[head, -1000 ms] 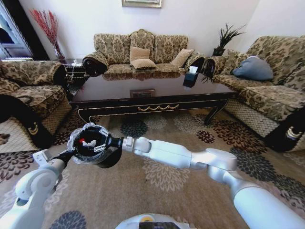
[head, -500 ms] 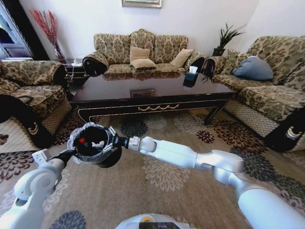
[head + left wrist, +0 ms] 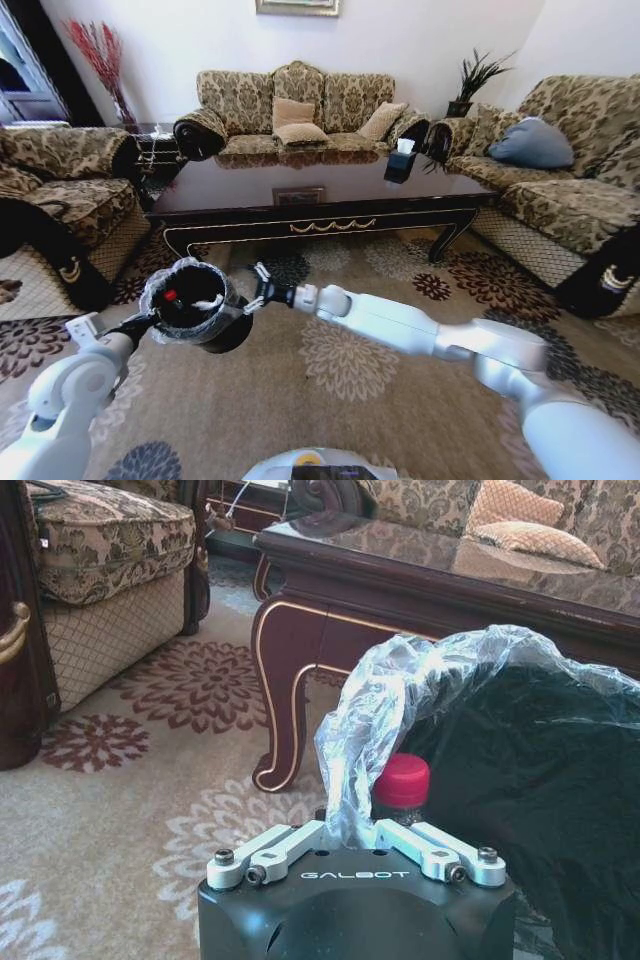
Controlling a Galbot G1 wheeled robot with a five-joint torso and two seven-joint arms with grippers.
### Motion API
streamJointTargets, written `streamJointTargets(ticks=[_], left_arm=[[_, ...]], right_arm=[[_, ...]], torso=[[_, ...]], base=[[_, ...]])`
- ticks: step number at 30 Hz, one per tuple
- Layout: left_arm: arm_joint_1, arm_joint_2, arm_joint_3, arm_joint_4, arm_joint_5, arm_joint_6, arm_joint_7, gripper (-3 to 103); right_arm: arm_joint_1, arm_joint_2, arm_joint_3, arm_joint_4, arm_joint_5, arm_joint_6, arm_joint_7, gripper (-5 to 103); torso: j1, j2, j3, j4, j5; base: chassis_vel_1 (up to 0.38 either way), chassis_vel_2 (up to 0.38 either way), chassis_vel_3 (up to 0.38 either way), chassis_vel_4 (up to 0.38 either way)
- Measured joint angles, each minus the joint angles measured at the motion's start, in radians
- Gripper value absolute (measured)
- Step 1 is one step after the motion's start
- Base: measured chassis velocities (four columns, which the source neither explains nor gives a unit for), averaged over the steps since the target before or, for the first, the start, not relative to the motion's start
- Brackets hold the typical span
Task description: Move to the front of the table and pick up the trash from the floor, then place it into the trash bin.
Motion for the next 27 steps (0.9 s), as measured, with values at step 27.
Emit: streamJointTargets(ticks=[27], left_arm=[[-0.015, -0.084, 0.056, 0.292, -0.048, -0.039, -0.059, 3]], right_arm=[[-0.424, -0.146, 0.501, -0.04, -0.1, -0.095, 0.264, 100]], torso=[[0.0, 0.0, 0.0, 0.0004, 0.0]], base=[[0.0, 0.0, 0.0, 0.0]])
